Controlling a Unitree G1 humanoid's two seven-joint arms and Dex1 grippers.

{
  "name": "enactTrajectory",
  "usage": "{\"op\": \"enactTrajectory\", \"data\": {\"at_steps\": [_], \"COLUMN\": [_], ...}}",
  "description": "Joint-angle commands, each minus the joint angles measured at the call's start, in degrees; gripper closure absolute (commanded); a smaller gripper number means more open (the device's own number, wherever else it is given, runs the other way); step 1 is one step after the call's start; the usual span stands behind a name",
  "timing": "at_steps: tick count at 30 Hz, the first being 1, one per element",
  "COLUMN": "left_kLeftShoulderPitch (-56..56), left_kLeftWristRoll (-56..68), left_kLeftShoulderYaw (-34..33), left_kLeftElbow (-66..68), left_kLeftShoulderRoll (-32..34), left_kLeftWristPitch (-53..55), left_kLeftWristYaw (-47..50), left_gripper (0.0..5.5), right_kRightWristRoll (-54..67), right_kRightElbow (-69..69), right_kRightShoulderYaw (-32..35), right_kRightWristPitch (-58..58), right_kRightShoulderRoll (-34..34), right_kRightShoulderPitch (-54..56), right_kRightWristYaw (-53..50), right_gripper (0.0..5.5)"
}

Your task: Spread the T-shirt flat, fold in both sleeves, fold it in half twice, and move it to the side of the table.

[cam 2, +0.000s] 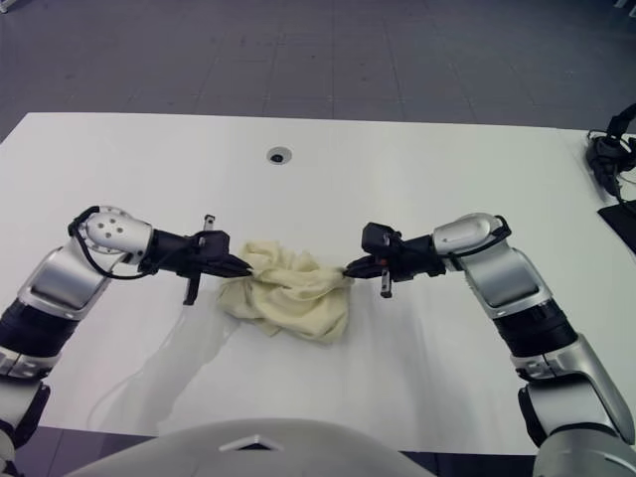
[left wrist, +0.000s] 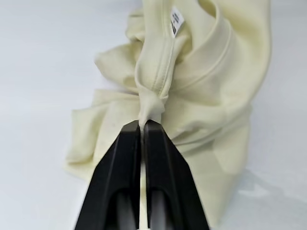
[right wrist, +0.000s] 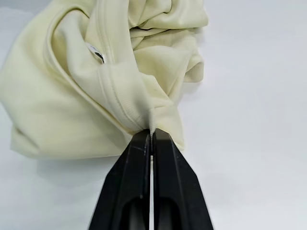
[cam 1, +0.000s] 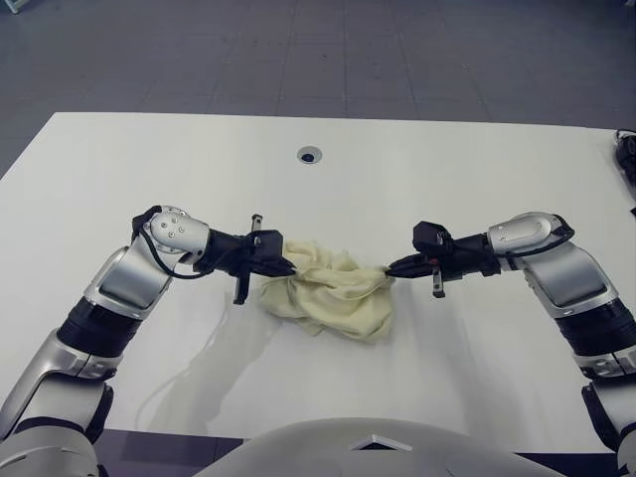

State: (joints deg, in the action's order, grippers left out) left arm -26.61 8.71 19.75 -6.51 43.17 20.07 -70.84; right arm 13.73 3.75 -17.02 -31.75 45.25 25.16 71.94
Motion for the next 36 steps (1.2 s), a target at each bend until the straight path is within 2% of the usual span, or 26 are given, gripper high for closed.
{"op": "enactTrajectory", "data": {"at_steps": [1, 8, 12, 17, 21, 27, 30, 32, 33, 35, 36], "left_kLeftShoulderPitch": [-12.00, -36.46, -48.16, -57.27, -60.77, -66.60, -65.40, -59.66, -55.09, -36.98, -26.05], "left_kLeftWristRoll": [-2.37, -15.57, -25.97, -35.01, -38.87, -47.41, -50.19, -50.97, -50.51, -45.85, -42.31], "left_kLeftShoulderYaw": [-3.40, -1.21, 3.25, 7.13, 8.25, 12.35, 14.28, 15.40, 15.48, 12.86, 10.01], "left_kLeftElbow": [11.70, 48.39, 66.72, 78.67, 82.52, 84.08, 83.72, 80.29, 75.56, 49.08, 31.43], "left_kLeftShoulderRoll": [-2.98, -9.93, -13.45, -15.96, -16.79, -15.72, -15.14, -13.58, -11.81, -3.60, 1.34], "left_kLeftWristPitch": [-1.81, -18.11, -25.93, -28.68, -29.55, -28.25, -30.47, -34.29, -36.29, -34.02, -28.90], "left_kLeftWristYaw": [3.99, 18.02, 32.34, 50.03, 56.15, 69.96, 69.39, 66.39, 63.80, 52.45, 45.38], "left_gripper": [5.49, 5.49, 5.49, 5.49, 5.49, 5.49, 5.49, 5.49, 5.49, 5.49, 5.49], "right_kRightWristRoll": [-0.24, -10.93, -16.96, -21.91, -25.75, -30.42, -30.81, -29.96, -29.09, -25.13, -21.76], "right_kRightElbow": [-7.66, -41.47, -62.46, -74.83, -79.10, -80.46, -79.82, -76.82, -72.98, -52.09, -37.91], "right_kRightShoulderYaw": [4.05, 3.94, 4.43, 4.76, 4.87, 5.07, 5.67, 5.82, 5.91, 6.59, 7.31], "right_kRightWristPitch": [0.94, 15.07, 24.16, 31.30, 33.22, 36.60, 38.08, 39.63, 40.04, 34.39, 28.21], "right_kRightShoulderRoll": [-0.38, -8.61, -14.03, -17.00, -17.30, -15.79, -15.50, -15.42, -14.84, -11.17, -7.95], "right_kRightShoulderPitch": [9.05, 32.16, 45.17, 54.31, 57.83, 61.04, 60.12, 55.66, 51.94, 38.20, 30.00], "right_kRightWristYaw": [-1.15, -14.40, -30.96, -48.33, -59.84, -70.79, -68.61, -62.94, -58.92, -47.77, -41.26], "right_gripper": [5.50, 5.50, 5.50, 5.50, 5.50, 5.50, 5.50, 5.50, 5.50, 5.50, 5.50]}}
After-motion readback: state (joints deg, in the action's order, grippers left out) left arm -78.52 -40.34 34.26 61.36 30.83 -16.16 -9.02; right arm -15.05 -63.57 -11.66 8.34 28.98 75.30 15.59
